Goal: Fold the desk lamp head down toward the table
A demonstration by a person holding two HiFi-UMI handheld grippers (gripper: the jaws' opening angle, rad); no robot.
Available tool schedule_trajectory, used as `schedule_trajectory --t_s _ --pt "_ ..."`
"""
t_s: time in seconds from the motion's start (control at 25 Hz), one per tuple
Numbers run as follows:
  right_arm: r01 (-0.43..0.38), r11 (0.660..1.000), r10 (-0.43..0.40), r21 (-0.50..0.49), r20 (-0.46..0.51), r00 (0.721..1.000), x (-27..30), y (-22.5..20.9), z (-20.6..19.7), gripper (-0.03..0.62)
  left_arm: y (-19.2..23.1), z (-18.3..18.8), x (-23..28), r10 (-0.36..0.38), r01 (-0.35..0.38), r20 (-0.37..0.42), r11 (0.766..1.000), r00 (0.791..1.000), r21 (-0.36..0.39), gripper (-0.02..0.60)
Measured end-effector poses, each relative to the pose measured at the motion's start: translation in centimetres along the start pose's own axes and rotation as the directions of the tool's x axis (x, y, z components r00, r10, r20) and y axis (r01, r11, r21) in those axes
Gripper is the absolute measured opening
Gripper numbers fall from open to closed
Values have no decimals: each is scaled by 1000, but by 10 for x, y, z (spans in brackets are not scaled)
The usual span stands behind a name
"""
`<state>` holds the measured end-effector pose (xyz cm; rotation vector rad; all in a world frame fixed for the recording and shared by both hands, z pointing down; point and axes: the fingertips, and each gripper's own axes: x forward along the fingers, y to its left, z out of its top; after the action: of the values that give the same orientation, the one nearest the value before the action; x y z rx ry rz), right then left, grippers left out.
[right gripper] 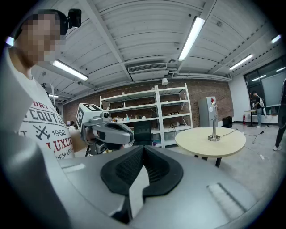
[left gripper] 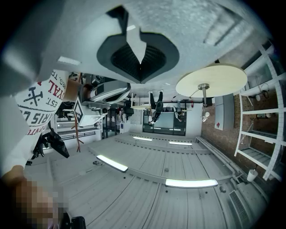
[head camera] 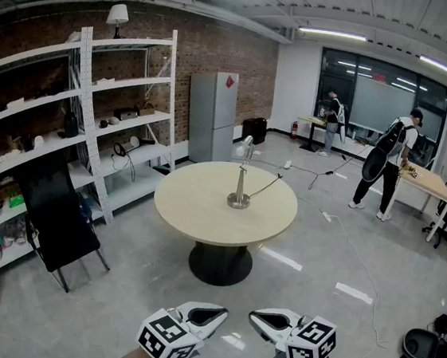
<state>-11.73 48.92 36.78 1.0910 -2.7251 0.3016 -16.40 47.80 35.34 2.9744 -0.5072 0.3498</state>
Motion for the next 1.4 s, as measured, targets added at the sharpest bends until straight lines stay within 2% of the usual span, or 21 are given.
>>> schedule_trajectory --t_s 0.24,0.52,0.88,1.12,1.4 --pt "12 1000 -12 14 18 1000 11 4 1 2 8 -4 -7 -3 3 -1 1000 1000 14 2" --pt "37 998 -38 44 15 999 21 1 -8 3 19 -13 -4 -24 25 6 1000 1000 -14 2" --pt "87 994 -88 73 17 996 9 -8 -14 3 17 -16 7 -59 59 15 998 998 -20 2" --pt "79 991 -81 111 11 997 15 -13 -21 3 27 -28 8 -59 59 11 995 998 -77 2" --pt "56 988 -58 147 5 998 29 -34 -31 3 46 -39 28 -53 50 -27 995 998 -87 2"
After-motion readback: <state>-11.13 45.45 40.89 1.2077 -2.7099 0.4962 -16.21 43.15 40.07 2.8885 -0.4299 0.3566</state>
